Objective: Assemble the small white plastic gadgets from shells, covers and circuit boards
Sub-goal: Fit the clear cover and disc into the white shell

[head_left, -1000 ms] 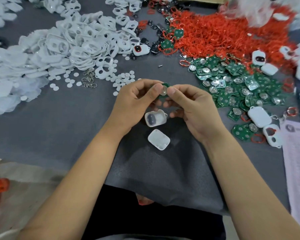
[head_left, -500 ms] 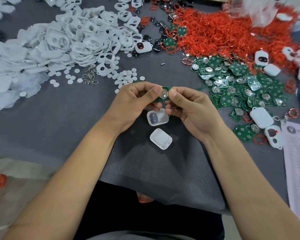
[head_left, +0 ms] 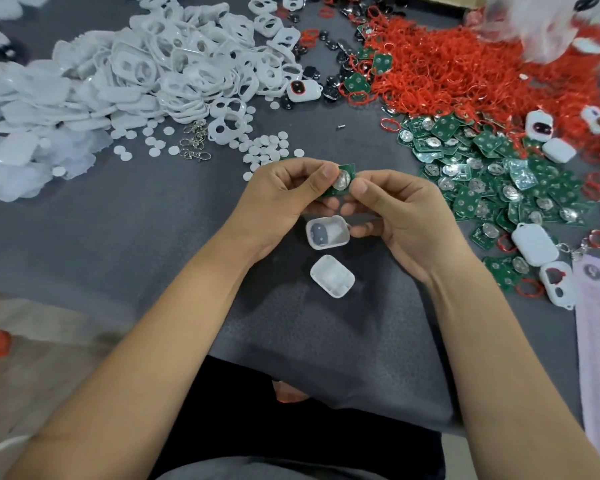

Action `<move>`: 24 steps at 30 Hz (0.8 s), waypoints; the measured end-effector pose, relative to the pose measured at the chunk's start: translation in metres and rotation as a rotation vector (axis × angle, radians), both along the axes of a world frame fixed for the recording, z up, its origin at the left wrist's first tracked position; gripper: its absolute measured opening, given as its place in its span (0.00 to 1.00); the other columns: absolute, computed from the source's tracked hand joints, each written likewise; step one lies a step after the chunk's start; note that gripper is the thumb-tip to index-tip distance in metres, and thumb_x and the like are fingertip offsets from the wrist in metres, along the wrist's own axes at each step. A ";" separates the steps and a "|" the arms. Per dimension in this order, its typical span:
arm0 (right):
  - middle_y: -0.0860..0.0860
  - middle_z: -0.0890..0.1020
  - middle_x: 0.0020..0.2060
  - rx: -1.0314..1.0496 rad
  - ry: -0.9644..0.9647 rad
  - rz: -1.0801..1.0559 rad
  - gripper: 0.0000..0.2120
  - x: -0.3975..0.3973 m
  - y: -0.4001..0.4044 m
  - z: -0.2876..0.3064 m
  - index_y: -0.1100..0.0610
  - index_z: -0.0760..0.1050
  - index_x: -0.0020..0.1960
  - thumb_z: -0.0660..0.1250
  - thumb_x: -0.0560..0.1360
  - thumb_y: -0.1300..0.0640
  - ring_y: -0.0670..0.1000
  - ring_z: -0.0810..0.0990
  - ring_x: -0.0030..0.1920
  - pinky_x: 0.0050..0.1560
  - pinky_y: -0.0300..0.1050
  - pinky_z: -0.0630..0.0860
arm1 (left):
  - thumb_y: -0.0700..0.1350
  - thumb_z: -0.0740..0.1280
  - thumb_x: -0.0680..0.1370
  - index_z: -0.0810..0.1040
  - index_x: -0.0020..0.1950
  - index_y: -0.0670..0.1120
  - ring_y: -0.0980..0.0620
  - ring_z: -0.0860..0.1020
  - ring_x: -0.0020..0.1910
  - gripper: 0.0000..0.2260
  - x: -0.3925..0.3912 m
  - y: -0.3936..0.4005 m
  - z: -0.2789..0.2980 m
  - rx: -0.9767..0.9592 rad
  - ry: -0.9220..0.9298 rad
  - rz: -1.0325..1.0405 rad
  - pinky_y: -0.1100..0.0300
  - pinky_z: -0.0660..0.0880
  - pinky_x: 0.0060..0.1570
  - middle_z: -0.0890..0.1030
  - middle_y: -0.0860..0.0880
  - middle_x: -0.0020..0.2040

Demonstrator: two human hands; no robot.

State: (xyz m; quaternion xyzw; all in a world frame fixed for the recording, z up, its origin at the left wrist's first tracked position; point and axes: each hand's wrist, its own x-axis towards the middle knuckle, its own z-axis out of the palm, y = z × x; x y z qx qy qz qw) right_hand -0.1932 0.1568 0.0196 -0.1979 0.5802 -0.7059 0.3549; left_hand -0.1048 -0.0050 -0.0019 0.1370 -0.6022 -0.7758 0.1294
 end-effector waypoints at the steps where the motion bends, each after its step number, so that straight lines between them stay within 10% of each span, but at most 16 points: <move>1: 0.52 0.86 0.38 0.014 0.024 -0.003 0.04 0.001 0.000 0.000 0.52 0.87 0.43 0.73 0.73 0.54 0.47 0.85 0.38 0.33 0.39 0.81 | 0.49 0.70 0.76 0.84 0.52 0.43 0.56 0.83 0.37 0.11 0.000 0.000 0.000 -0.005 0.001 -0.003 0.63 0.81 0.41 0.87 0.51 0.40; 24: 0.53 0.84 0.36 -0.045 0.117 -0.070 0.07 0.003 -0.002 -0.008 0.53 0.85 0.44 0.71 0.79 0.61 0.49 0.82 0.36 0.37 0.41 0.81 | 0.49 0.70 0.77 0.84 0.52 0.45 0.58 0.82 0.36 0.09 0.006 0.001 0.003 -0.117 0.026 -0.026 0.63 0.81 0.42 0.86 0.53 0.40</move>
